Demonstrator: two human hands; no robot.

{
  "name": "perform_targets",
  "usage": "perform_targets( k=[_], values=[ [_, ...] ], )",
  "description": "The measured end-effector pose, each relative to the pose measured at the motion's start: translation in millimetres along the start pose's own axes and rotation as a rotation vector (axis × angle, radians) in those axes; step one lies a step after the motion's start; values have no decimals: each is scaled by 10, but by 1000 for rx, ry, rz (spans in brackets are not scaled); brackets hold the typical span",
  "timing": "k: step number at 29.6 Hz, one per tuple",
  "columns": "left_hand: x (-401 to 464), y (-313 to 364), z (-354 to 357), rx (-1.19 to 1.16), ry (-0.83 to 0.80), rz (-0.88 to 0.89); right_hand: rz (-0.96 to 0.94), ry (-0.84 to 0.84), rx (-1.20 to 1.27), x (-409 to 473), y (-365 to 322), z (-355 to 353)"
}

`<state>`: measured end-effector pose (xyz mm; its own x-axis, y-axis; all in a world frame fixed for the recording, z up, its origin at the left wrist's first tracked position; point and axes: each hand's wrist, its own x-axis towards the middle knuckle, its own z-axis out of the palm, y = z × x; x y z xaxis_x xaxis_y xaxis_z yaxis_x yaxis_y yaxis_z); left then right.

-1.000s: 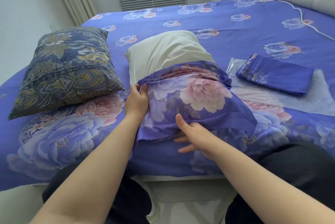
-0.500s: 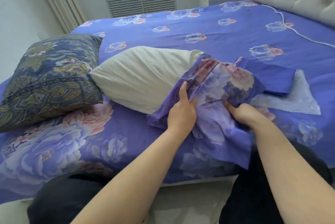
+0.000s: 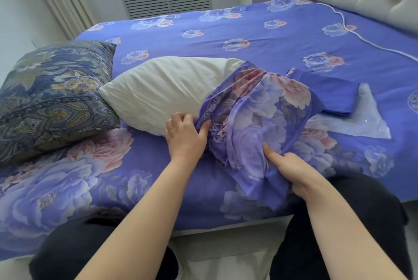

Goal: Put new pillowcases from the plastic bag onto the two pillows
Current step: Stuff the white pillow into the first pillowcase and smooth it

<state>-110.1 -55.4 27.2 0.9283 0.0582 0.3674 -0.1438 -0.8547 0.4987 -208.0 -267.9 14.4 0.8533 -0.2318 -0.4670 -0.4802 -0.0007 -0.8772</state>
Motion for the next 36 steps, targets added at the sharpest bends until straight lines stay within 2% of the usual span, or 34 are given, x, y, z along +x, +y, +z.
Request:
perform_targets(
  k=[2,4,6,9,11,12,13,14,15,16,17,19,21,23,24,26,27,28,30,32,34,36],
  values=[
    [5,-25,0,-87,-75,9,43,-42,264,-8,-34,131],
    [8,-59,-13,-201,-122,-2,188,-209,630,-32,-108,246],
    [-42,-47,-23,-238,-137,-10,268,-234,808,36,-194,365],
    [-59,92,-26,-324,-82,-19,137,-71,827,122,-230,491],
    [213,93,-153,-213,87,34,9,-12,793,71,-311,414],
    [409,-9,-264,-139,143,28,-93,75,728,18,-328,302],
    [621,-172,-386,-92,183,-22,-172,-41,971,-1,-347,154],
    [787,-387,-484,-78,196,-109,109,44,1294,20,-372,52],
    [840,-581,-535,-69,181,-213,-81,288,1012,116,-341,15],
    [796,-765,-539,-57,128,-321,-133,346,875,25,-391,18],
    [710,-917,-511,-50,64,-403,-135,331,800,82,-306,19],
    [576,-995,-444,-39,2,-419,-163,335,681,73,-120,129],
    [642,-827,-380,18,59,-292,-119,372,479,-7,217,238],
    [752,-519,-320,-24,112,-32,-152,284,346,-64,415,285],
    [792,-372,-267,-37,76,79,-176,308,302,-69,403,250],
    [771,-109,-5,53,-112,140,-114,543,196,125,199,-91],
    [739,-104,80,121,-187,103,-97,609,269,279,34,-258],
    [724,-134,124,164,-217,75,-64,557,384,413,-181,-446],
    [638,-269,139,129,-198,40,-34,348,529,624,-620,-674],
    [586,-369,99,97,-266,1,-75,214,464,683,-1056,-527],
    [562,-401,59,8,-319,-36,-214,295,321,614,-1349,-269],
    [518,-380,-179,-265,-171,-38,-464,415,261,361,-1442,-11]
  ],
)
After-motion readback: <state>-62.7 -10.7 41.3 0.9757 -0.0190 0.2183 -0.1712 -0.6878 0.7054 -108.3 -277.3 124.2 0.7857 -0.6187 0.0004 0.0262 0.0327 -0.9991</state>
